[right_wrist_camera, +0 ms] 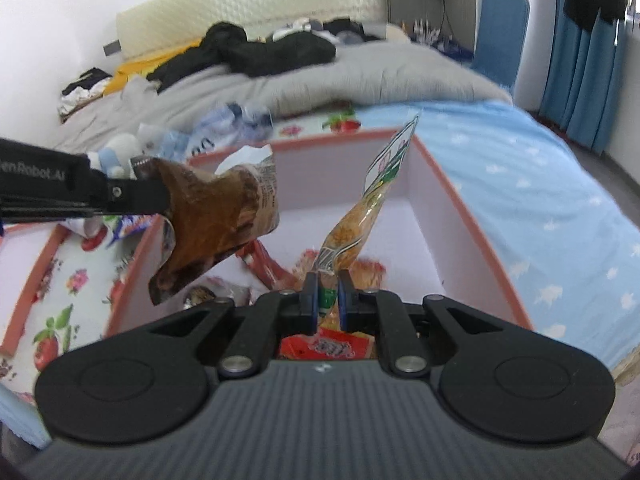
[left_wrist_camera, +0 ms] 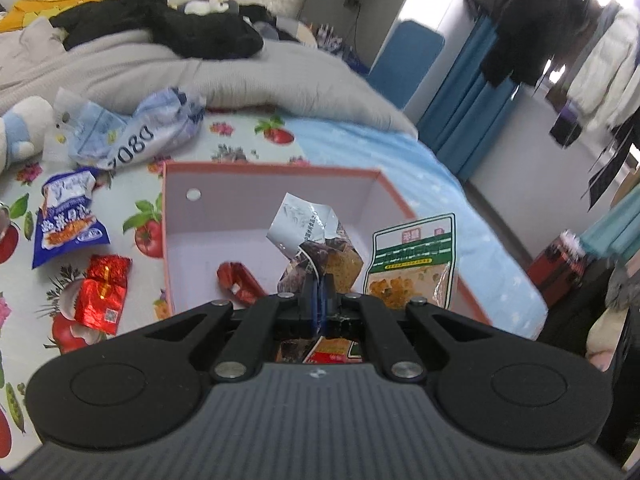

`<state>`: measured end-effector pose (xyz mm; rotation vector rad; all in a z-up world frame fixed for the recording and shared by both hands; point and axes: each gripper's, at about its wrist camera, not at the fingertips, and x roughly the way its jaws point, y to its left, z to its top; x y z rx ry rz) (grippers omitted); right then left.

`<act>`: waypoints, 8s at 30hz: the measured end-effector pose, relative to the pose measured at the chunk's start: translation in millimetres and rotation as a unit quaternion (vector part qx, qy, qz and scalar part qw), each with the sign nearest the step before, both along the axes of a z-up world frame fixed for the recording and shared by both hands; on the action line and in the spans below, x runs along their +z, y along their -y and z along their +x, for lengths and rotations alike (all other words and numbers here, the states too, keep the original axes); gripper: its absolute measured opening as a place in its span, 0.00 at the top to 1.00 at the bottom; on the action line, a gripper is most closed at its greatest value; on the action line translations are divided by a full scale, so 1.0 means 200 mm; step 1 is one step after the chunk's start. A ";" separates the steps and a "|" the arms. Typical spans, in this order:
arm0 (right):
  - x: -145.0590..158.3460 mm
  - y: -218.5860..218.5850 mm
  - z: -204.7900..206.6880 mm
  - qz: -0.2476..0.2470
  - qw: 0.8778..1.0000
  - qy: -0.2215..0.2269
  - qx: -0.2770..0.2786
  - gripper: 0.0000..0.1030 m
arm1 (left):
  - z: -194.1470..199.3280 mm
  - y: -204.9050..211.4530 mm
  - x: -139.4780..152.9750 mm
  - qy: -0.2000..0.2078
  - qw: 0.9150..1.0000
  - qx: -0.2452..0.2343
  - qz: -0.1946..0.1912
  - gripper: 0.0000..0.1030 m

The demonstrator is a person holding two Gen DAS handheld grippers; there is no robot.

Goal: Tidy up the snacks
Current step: 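Open both grippers to drop the two packs into the deep pink box, then move the left gripper to the blue snack bag while the right gripper approaches the red wrapped candy, then close the left gripper on the blue snack bag while the right gripper grasps the red candy, then lift and carry the blue bag and red candy over the deep pink box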

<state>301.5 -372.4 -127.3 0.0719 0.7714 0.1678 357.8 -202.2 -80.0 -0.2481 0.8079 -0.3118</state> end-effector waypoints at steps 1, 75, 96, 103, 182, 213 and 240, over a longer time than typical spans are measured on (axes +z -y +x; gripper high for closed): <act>-0.03 0.01 0.01 0.001 1.000 -0.005 -0.001 0.88 | 0.01 0.01 -0.02 -0.005 1.000 -0.001 0.003 0.98; 0.11 -0.81 -0.75 0.080 0.991 0.093 0.062 0.43 | -1.07 -1.07 0.02 0.031 0.986 0.147 0.079 0.50; -0.07 -1.17 -0.30 0.051 0.993 0.095 0.053 0.42 | -0.45 -1.42 -0.15 -0.021 0.983 0.180 0.005 0.35; -0.24 -1.27 0.07 0.050 0.996 0.062 0.038 0.22 | -0.08 -1.59 -0.33 -0.066 0.967 0.223 -0.100 0.35; -0.09 -1.00 -0.37 0.056 0.993 0.022 0.103 0.47 | -0.67 -1.22 -0.23 -0.022 0.972 0.216 -0.088 1.00; 0.56 -0.67 -0.38 0.067 0.986 0.133 0.075 0.47 | -0.65 -0.90 0.57 0.069 0.989 0.111 -0.067 1.00; 0.30 -0.07 -0.13 0.044 0.993 0.109 -0.012 0.47 | -0.16 -0.08 0.37 0.033 0.999 -0.027 -0.018 1.00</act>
